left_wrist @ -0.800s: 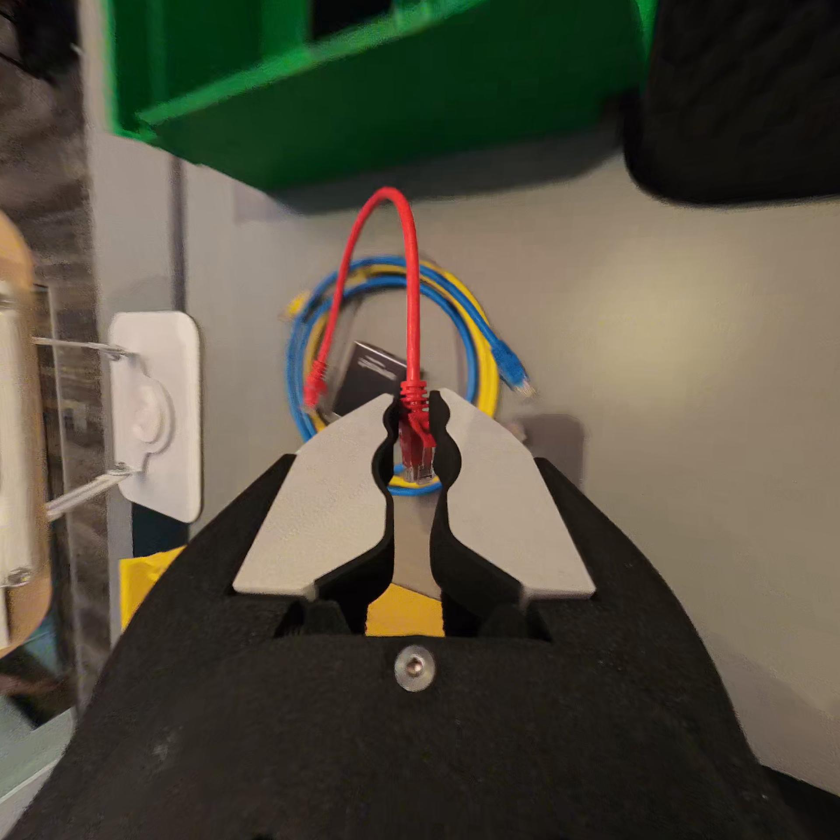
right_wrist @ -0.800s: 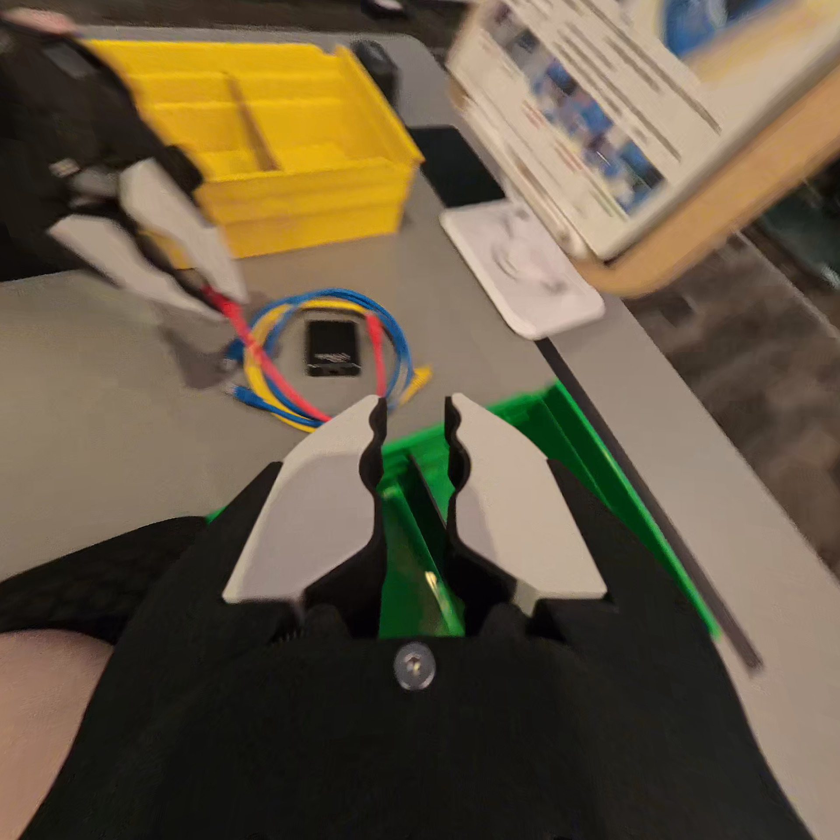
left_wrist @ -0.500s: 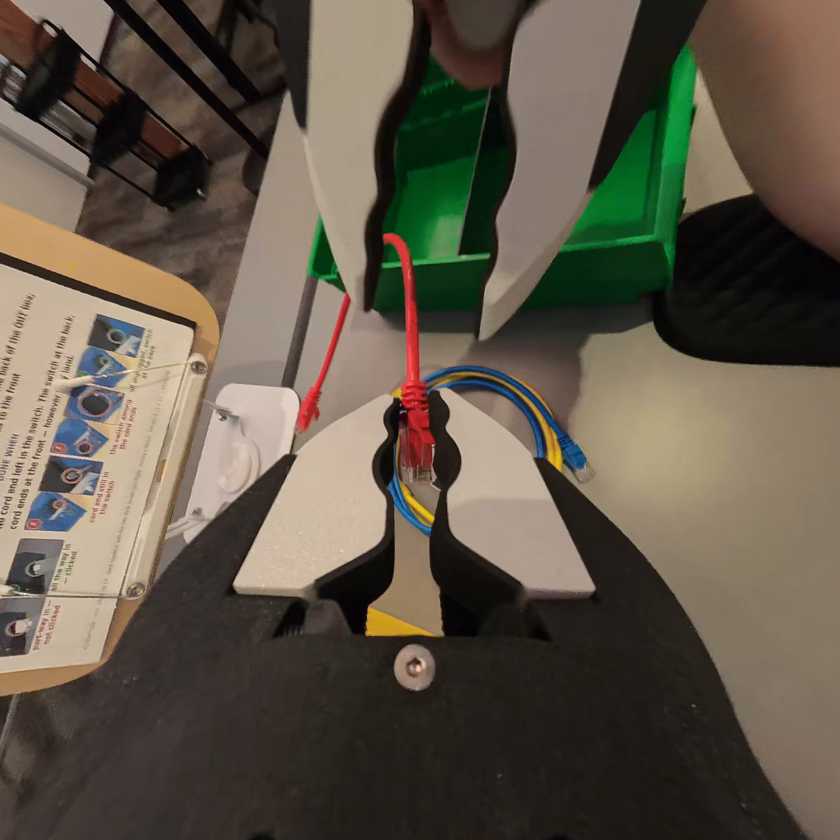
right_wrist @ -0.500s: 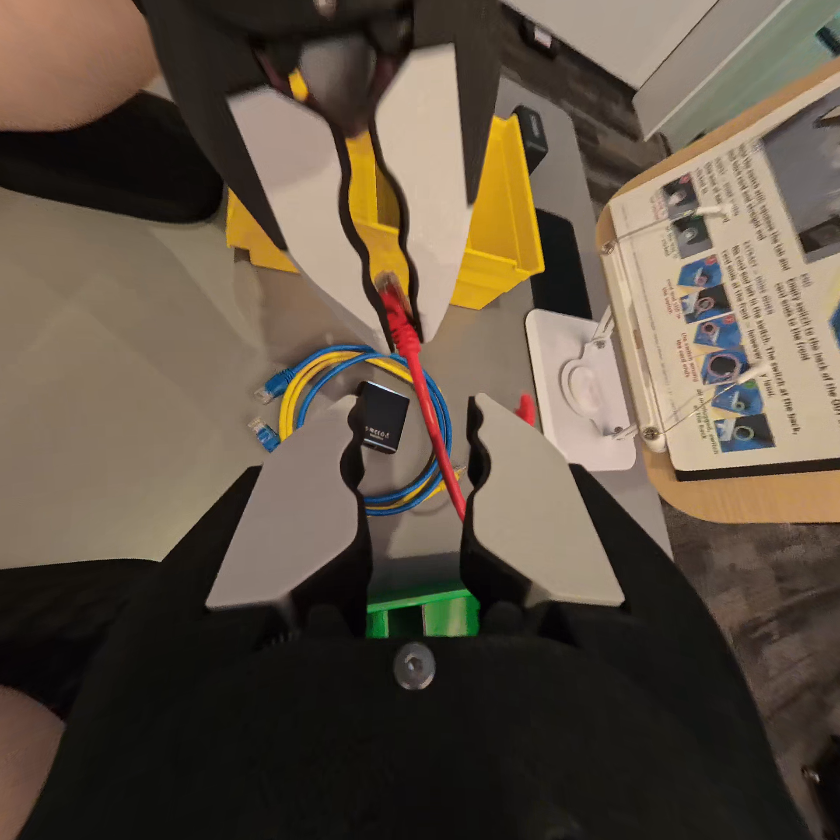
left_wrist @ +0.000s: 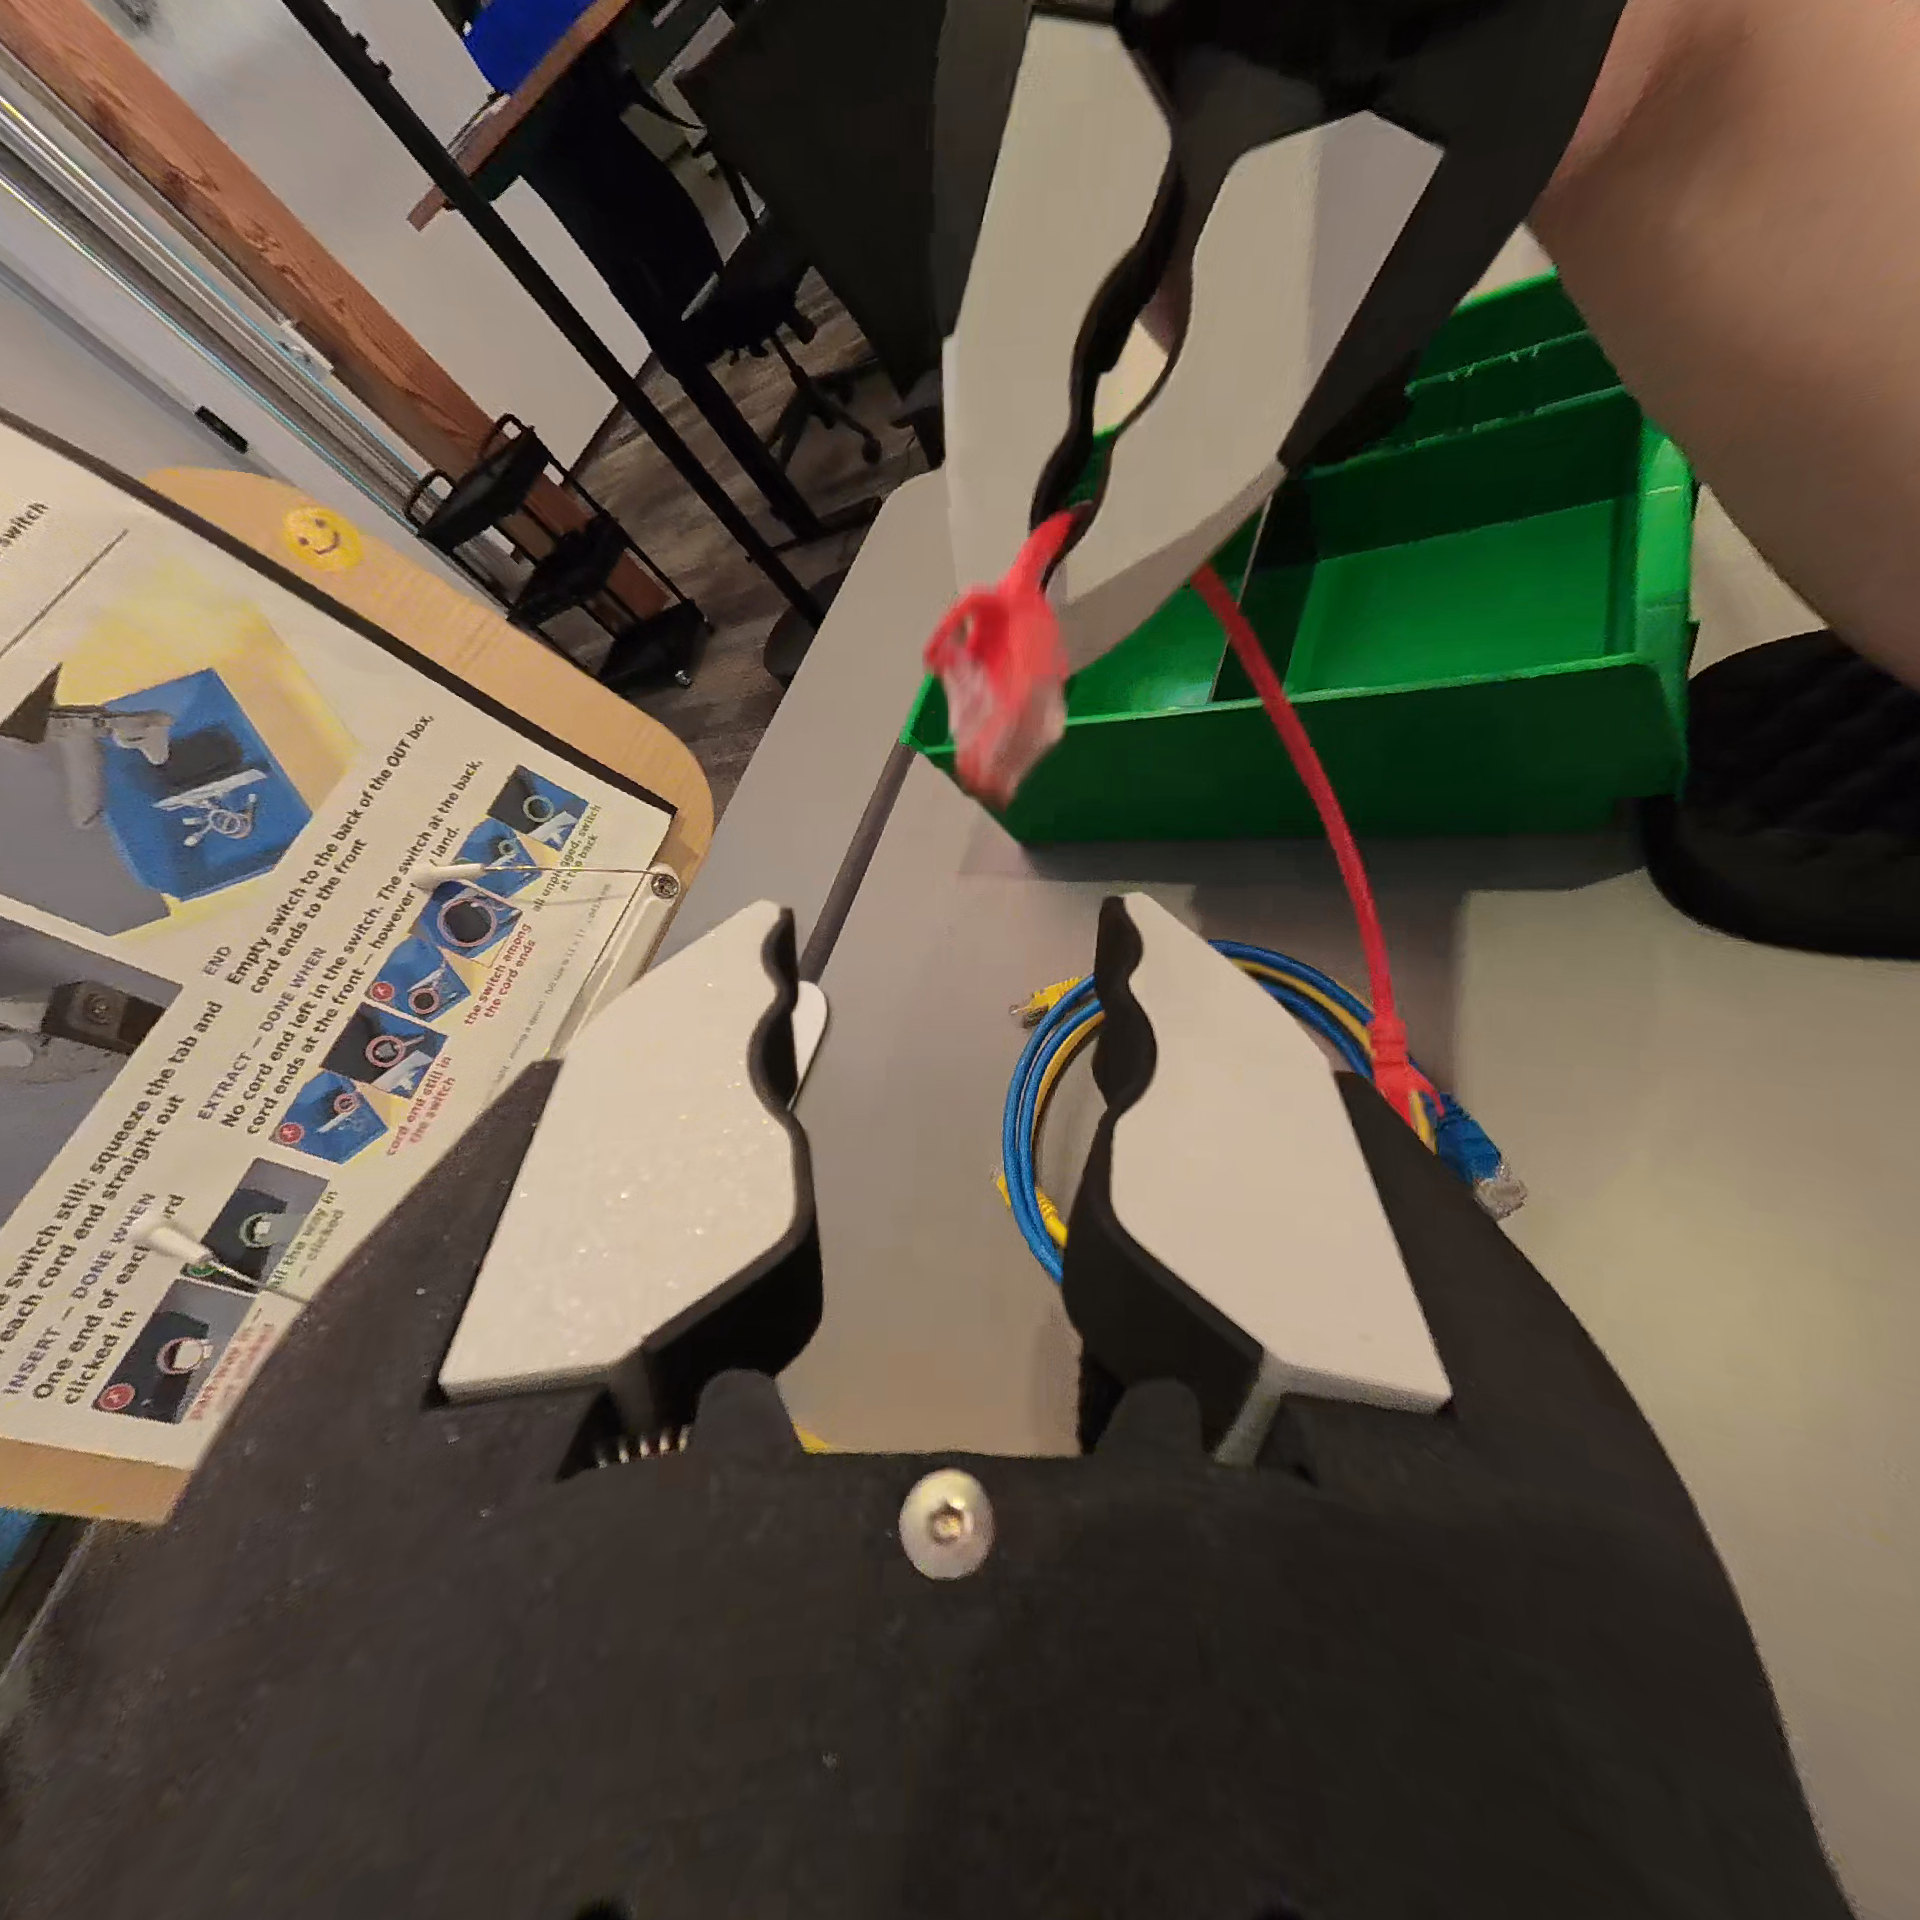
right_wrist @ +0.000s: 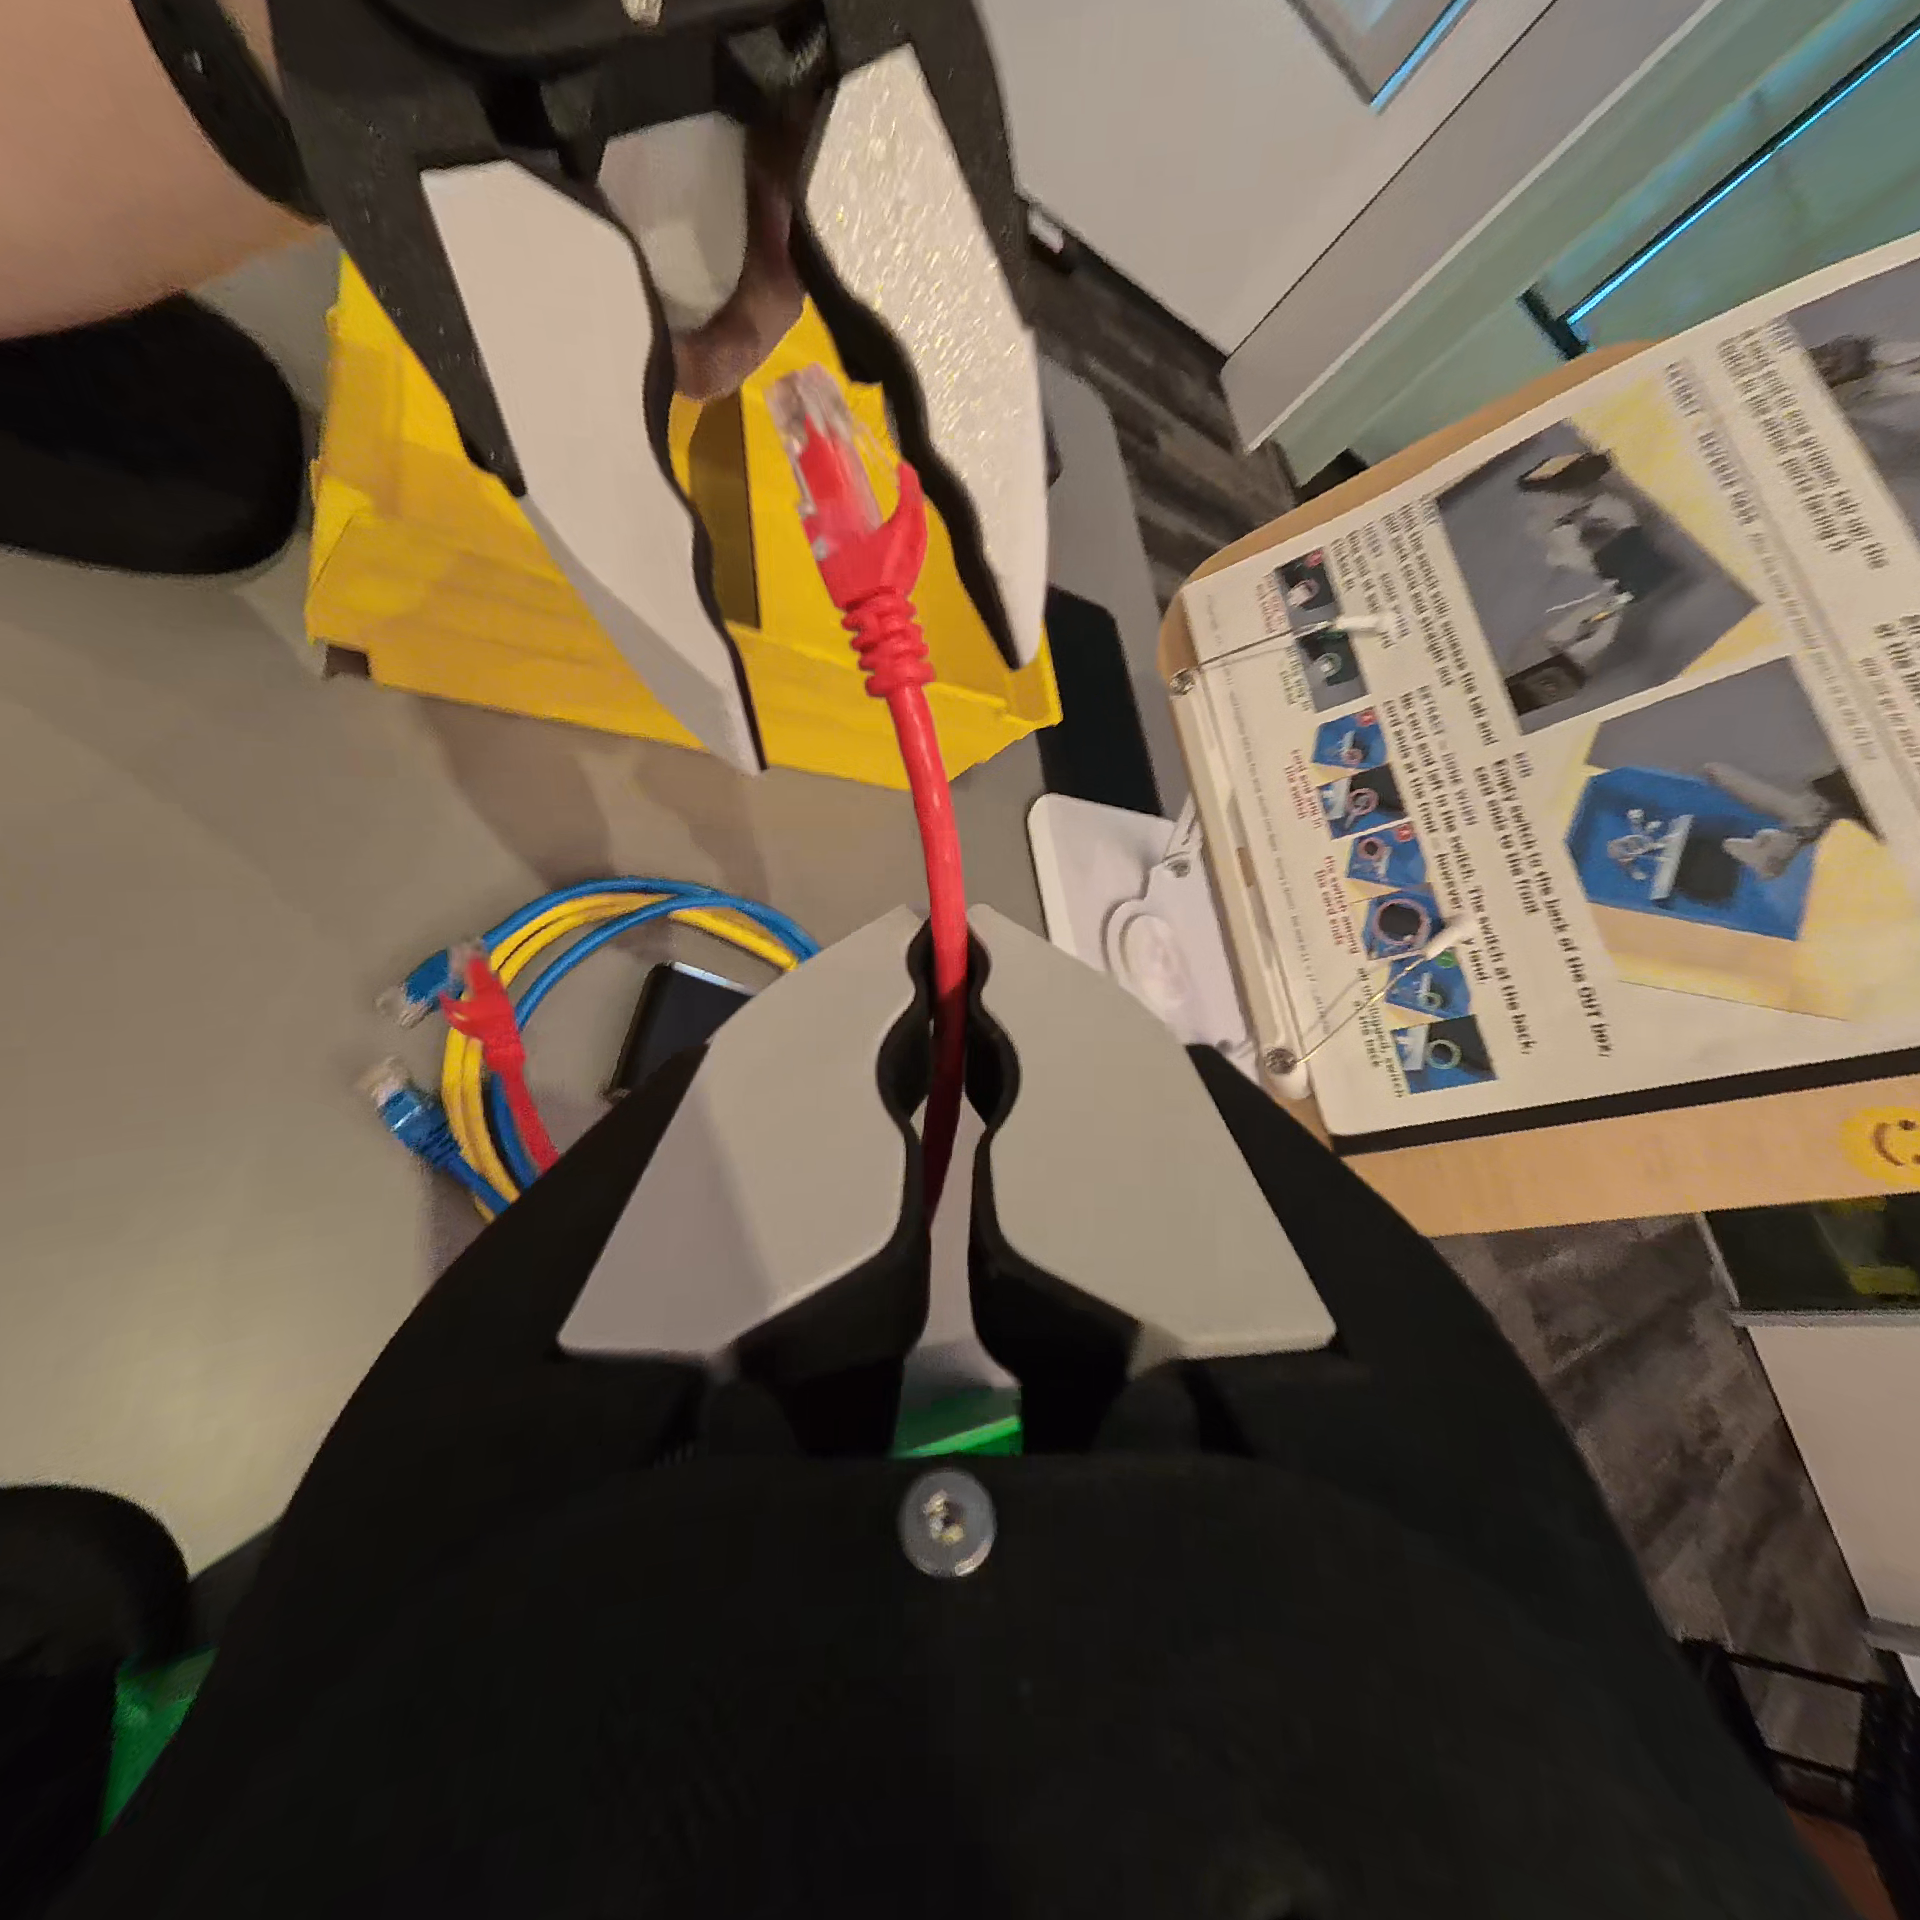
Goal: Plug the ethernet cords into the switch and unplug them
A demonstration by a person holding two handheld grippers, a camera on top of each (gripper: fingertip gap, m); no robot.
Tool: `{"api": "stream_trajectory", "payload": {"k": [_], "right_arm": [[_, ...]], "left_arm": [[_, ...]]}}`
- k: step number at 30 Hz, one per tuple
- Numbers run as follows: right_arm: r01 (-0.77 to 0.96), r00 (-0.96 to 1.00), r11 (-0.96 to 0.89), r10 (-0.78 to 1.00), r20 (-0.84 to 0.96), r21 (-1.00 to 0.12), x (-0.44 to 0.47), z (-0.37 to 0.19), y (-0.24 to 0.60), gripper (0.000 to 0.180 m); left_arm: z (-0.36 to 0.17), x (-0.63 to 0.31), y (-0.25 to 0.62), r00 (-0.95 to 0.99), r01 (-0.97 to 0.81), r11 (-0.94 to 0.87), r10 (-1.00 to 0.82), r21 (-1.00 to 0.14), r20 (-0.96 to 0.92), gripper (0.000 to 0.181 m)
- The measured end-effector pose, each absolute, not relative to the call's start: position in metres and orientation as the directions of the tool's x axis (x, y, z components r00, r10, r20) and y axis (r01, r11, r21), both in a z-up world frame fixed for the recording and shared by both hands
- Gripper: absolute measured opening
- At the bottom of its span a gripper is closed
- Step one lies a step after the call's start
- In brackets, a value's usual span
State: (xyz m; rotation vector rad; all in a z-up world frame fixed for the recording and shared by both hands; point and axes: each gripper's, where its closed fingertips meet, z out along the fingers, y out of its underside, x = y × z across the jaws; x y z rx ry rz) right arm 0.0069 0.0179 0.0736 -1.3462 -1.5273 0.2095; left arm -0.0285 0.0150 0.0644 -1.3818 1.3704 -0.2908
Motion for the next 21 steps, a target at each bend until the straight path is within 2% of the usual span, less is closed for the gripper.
{"api": "stream_trajectory", "payload": {"k": [5, 8, 10, 14, 16, 21], "right_arm": [[0.526, 0.227, 0.395, 0.788, 0.572, -0.753, 0.003, 0.099, 0.010, 0.001], [0.533, 0.258, 0.390, 0.770, 0.584, -0.750, 0.003, 0.105, 0.010, 0.001], [0.559, 0.291, 0.401, 0.725, 0.624, -0.726, 0.004, 0.108, 0.016, 0.001], [0.617, 0.343, 0.455, 0.579, 0.740, -0.642, 0.003, 0.121, 0.026, 0.002], [0.631, 0.346, 0.475, 0.536, 0.770, -0.614, 0.000, 0.124, 0.026, 0.001], [0.662, 0.345, 0.509, 0.444, 0.827, -0.550, -0.008, 0.131, 0.025, 0.001]], "left_arm": [[0.091, -0.029, 0.002, 0.287, -0.320, 0.258, -0.891, -0.912, -0.352, 0.045], [0.104, -0.037, 0.002, 0.317, -0.270, 0.302, -0.869, -0.914, -0.381, 0.046], [0.114, -0.040, -0.003, 0.327, -0.243, 0.307, -0.867, -0.920, -0.375, 0.055], [0.139, -0.045, -0.018, 0.323, -0.094, 0.197, -0.921, -0.976, -0.217, 0.052], [0.143, -0.050, -0.015, 0.347, -0.066, 0.160, -0.922, -0.985, -0.173, 0.058], [0.148, -0.051, -0.014, 0.315, 0.014, 0.065, -0.947, -0.998, -0.057, 0.047]]}}
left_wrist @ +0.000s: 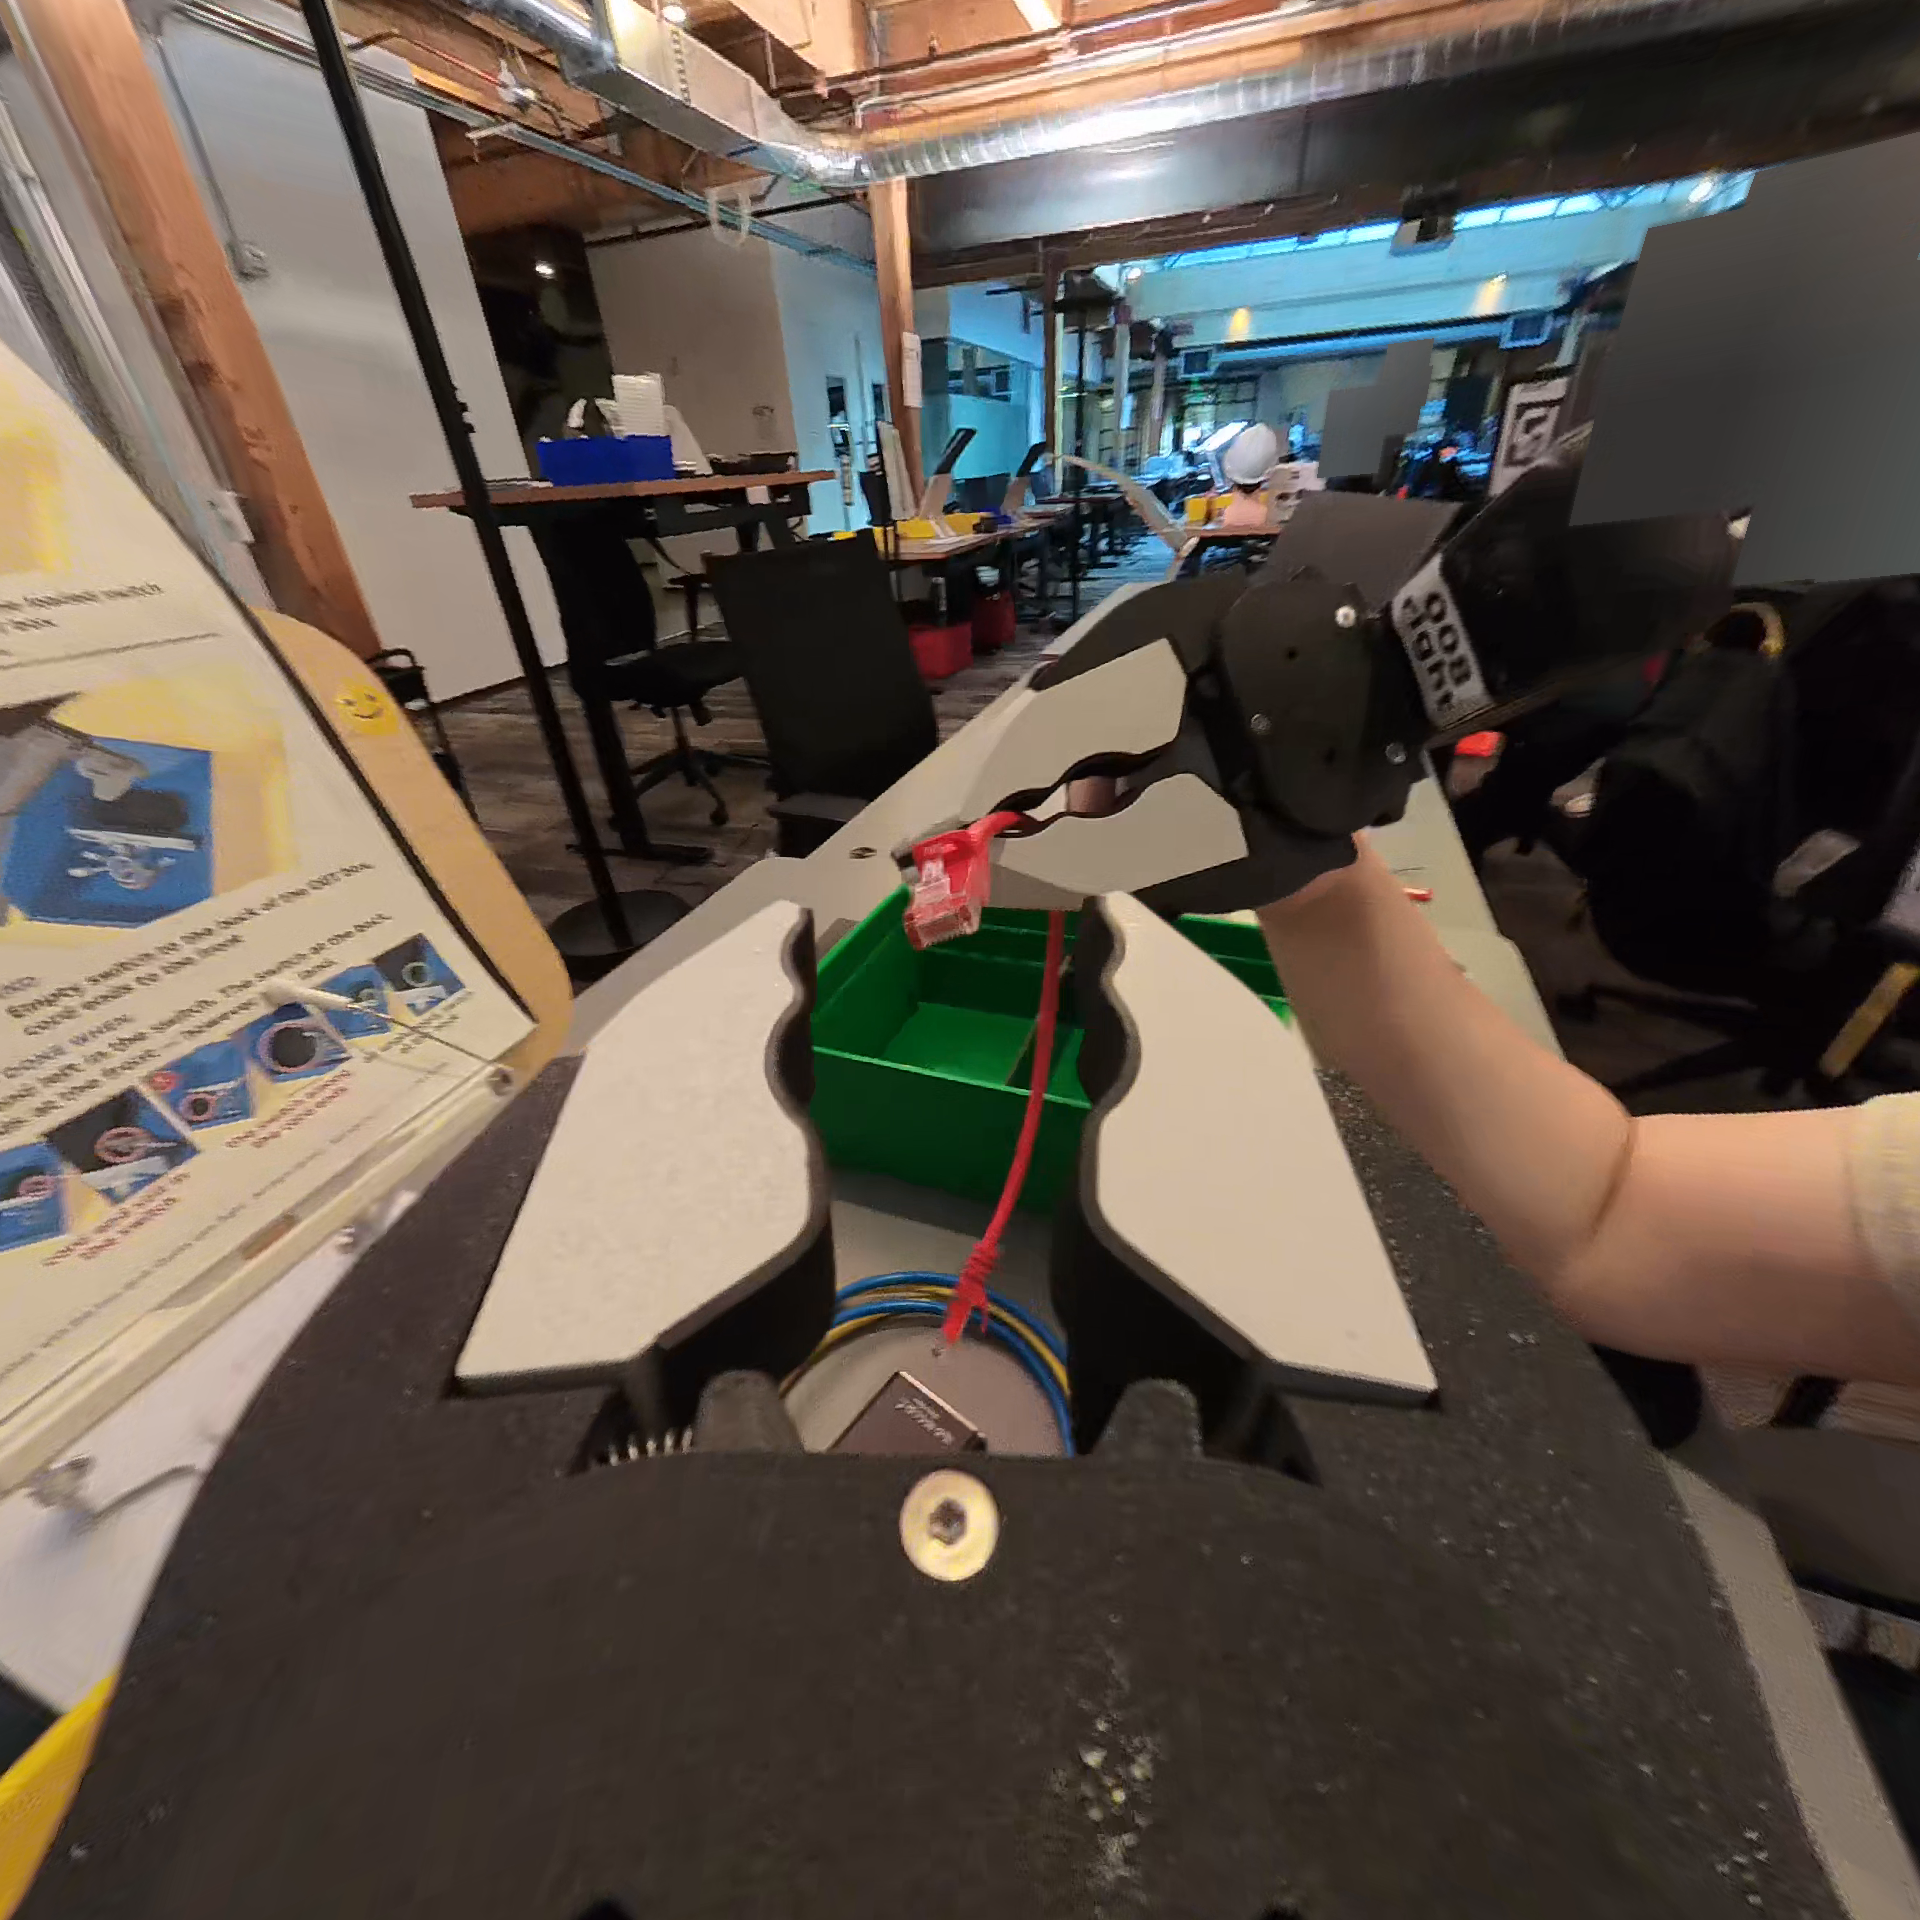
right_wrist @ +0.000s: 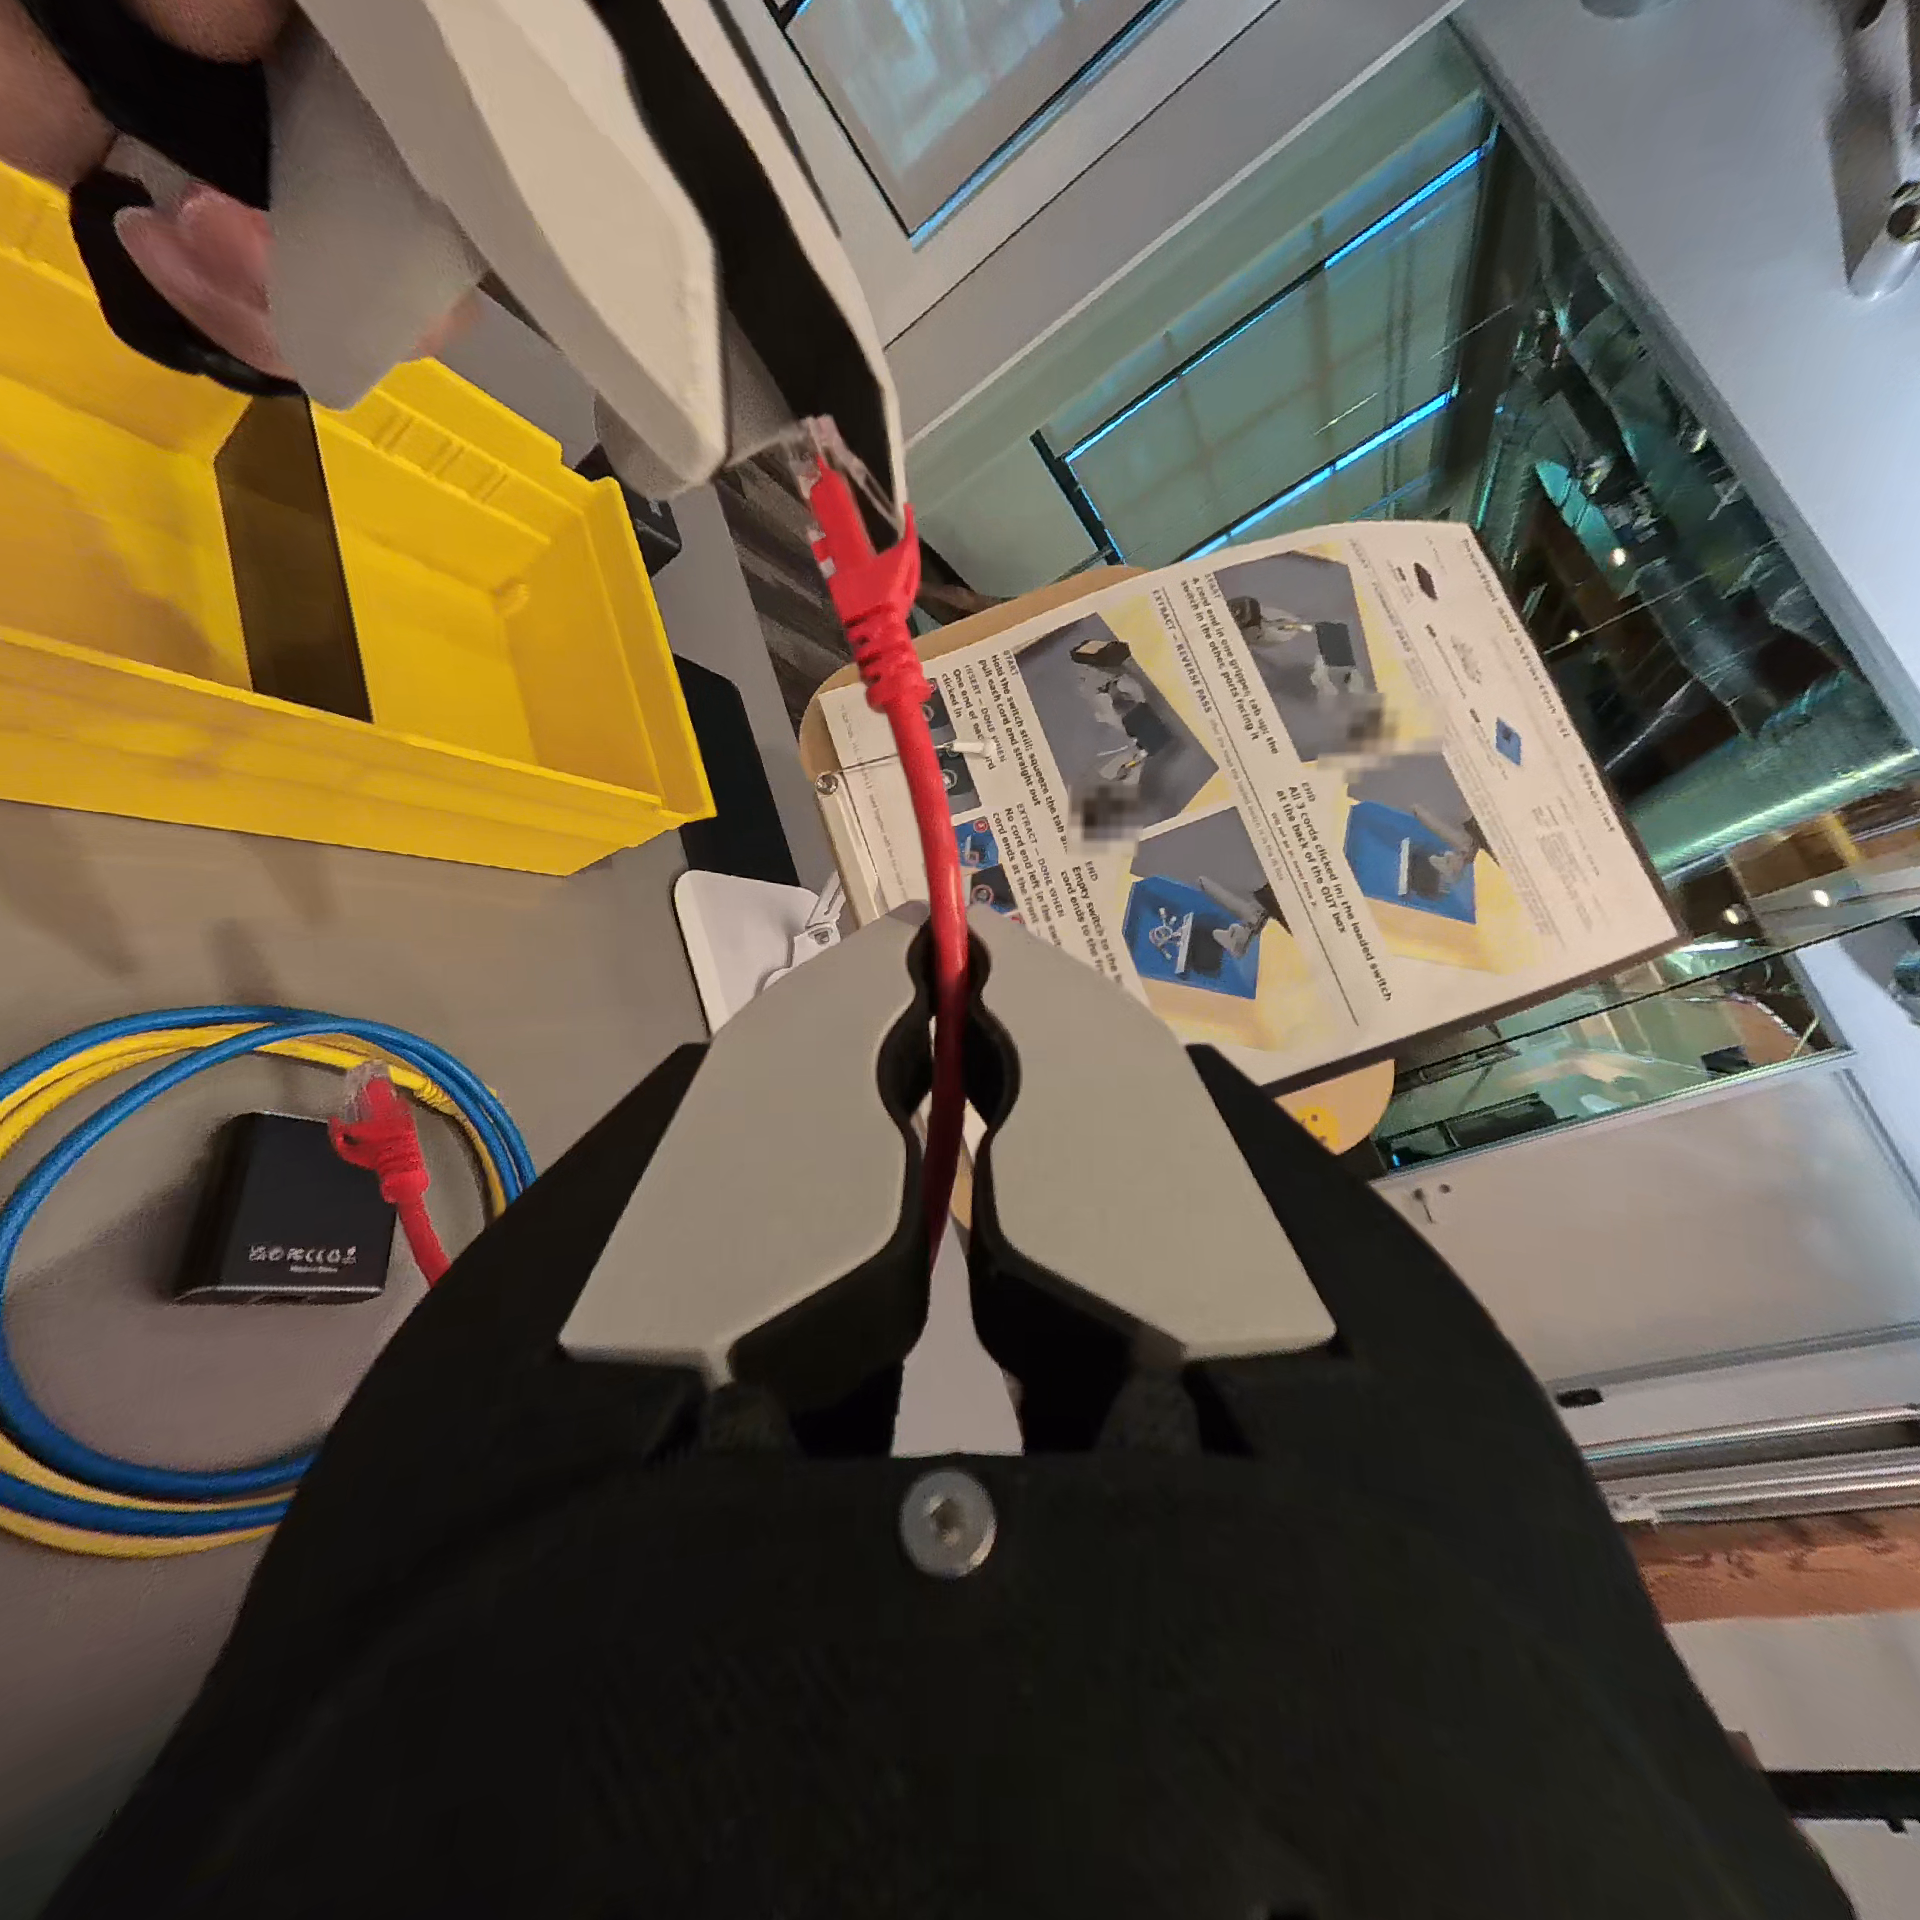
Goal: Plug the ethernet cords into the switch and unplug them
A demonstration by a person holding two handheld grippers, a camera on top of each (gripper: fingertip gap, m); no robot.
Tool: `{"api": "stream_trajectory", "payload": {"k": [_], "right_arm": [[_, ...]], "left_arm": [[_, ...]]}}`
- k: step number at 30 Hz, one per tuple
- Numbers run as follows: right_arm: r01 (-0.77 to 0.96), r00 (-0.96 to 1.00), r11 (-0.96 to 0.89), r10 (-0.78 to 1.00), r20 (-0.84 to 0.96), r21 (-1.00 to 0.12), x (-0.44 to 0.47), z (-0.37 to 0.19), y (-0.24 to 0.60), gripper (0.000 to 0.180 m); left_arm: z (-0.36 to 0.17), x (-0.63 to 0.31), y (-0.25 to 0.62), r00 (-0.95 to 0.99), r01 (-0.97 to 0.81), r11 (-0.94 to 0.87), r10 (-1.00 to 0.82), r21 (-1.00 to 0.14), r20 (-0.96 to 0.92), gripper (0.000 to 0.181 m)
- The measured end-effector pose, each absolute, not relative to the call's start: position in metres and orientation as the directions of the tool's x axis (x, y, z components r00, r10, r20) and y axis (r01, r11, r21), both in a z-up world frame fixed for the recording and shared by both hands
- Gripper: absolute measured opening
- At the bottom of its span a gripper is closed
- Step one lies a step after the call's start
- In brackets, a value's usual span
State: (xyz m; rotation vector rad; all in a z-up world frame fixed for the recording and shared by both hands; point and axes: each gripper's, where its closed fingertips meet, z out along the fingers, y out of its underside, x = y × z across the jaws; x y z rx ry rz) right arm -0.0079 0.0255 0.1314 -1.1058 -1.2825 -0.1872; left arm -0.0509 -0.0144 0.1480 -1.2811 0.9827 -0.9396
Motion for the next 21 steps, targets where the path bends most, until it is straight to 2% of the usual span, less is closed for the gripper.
{"api": "stream_trajectory", "payload": {"k": [11, 14, 21], "right_arm": [[0.688, 0.312, 0.534, 0.395, 0.864, -0.492, -0.020, 0.129, 0.025, 0.002], [0.693, 0.308, 0.539, 0.378, 0.873, -0.478, -0.022, 0.128, 0.026, 0.001], [0.689, 0.278, 0.553, 0.395, 0.876, -0.468, -0.025, 0.122, 0.025, 0.002]], "left_arm": [[0.139, -0.053, -0.005, 0.269, 0.052, -0.119, -0.954, -0.992, 0.129, 0.029], [0.137, -0.050, -0.010, 0.230, 0.035, -0.117, -0.965, -0.993, 0.122, 0.014], [0.137, -0.048, -0.010, 0.231, 0.039, -0.089, -0.968, -0.995, 0.095, 0.014]]}}
